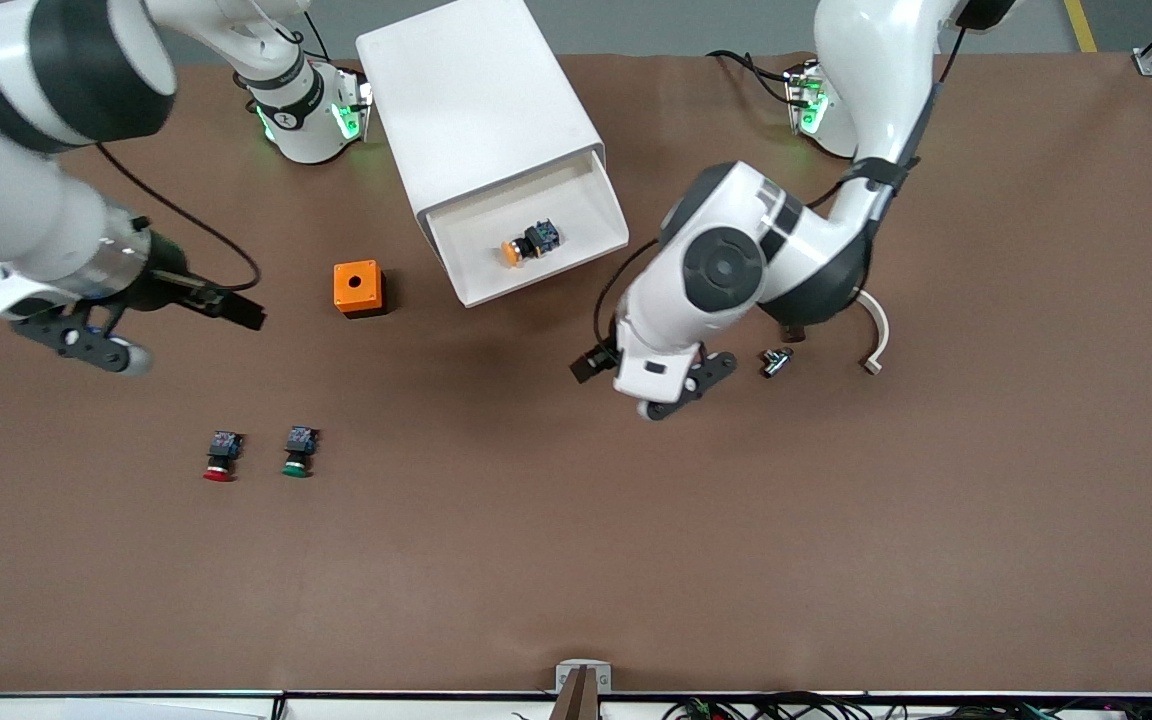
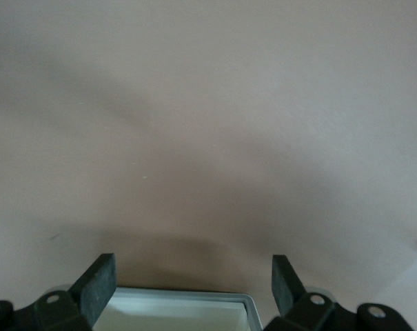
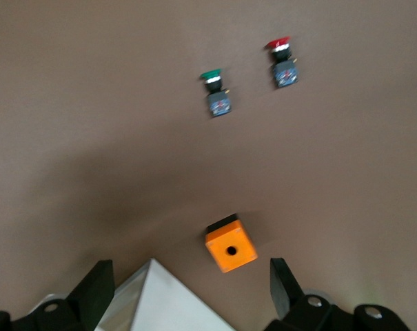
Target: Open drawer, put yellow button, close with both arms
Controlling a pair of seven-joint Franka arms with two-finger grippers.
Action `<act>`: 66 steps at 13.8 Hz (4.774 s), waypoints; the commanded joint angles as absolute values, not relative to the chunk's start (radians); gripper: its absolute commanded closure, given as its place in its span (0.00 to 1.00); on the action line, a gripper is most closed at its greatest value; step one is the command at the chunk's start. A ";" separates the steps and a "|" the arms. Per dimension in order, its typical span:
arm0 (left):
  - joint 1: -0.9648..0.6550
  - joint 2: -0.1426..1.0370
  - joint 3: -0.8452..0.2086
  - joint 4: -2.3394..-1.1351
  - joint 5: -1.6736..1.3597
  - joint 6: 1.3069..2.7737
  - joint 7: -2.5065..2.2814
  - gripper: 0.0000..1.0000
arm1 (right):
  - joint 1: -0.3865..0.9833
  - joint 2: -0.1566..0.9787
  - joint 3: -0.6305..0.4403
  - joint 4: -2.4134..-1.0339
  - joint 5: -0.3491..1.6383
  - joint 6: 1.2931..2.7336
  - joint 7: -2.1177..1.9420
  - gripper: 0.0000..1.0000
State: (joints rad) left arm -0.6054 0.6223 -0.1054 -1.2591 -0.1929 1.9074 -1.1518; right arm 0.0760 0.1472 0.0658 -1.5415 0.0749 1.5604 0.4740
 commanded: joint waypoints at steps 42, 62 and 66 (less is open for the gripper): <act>-0.566 0.557 -0.321 -1.482 -0.002 2.016 -1.155 0.00 | 0.000 -0.049 -0.052 -1.531 0.023 1.377 0.063 0.00; 0.101 0.192 -0.324 -1.402 0.049 1.577 -0.431 0.00 | 0.025 -0.147 -0.080 -1.638 0.003 1.476 -0.029 0.00; 0.063 0.065 -0.226 -1.433 0.051 1.497 -0.260 0.00 | 0.023 -0.149 -0.090 -1.638 -0.002 1.474 -0.031 0.00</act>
State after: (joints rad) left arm 0.1132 0.1307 -0.2901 -1.3995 0.0253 1.5431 -0.3144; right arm 0.0179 -0.1256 -0.0786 -1.6222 0.0103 1.4686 -0.0140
